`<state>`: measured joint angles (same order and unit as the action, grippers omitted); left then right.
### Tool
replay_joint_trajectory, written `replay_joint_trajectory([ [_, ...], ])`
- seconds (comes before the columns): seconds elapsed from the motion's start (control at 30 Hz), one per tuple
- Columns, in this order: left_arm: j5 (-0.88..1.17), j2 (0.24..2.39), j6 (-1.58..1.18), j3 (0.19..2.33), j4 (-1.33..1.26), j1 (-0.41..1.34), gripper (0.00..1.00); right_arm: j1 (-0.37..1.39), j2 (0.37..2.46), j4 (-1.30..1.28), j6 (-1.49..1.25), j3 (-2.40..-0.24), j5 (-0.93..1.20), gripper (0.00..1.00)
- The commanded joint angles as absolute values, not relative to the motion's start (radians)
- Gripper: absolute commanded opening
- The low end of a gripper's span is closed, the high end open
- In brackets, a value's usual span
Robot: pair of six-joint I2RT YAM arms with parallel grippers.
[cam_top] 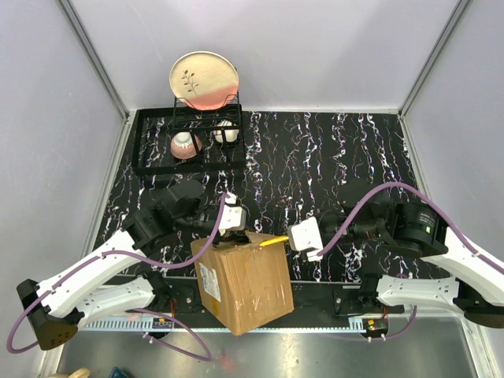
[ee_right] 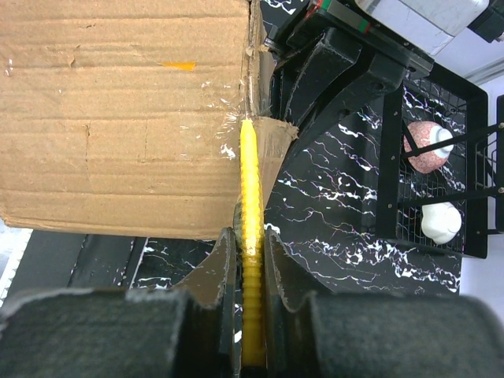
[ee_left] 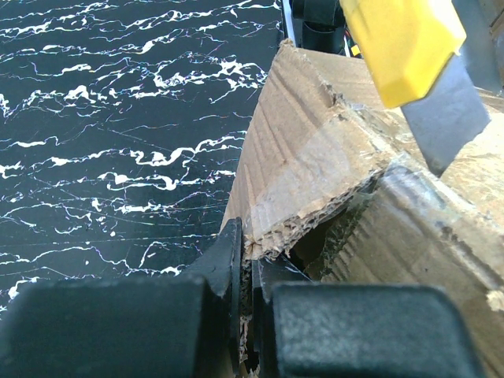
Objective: Unpack the express box
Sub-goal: Cut the express box at the center of the board.
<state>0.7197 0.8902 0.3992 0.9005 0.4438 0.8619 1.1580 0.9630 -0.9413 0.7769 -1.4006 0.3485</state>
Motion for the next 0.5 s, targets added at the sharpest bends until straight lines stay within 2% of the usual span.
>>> replay_joint_trajectory([
  [0.0,0.772,0.871,0.351,0.92,0.331,0.859,0.0,1.169,0.973,-0.907,0.767,-1.417,0.322,0.0],
  [0.47,0.749,0.885,0.307,0.919,0.293,0.859,0.0,1.21,1.029,-0.868,0.762,-1.428,0.319,0.0],
])
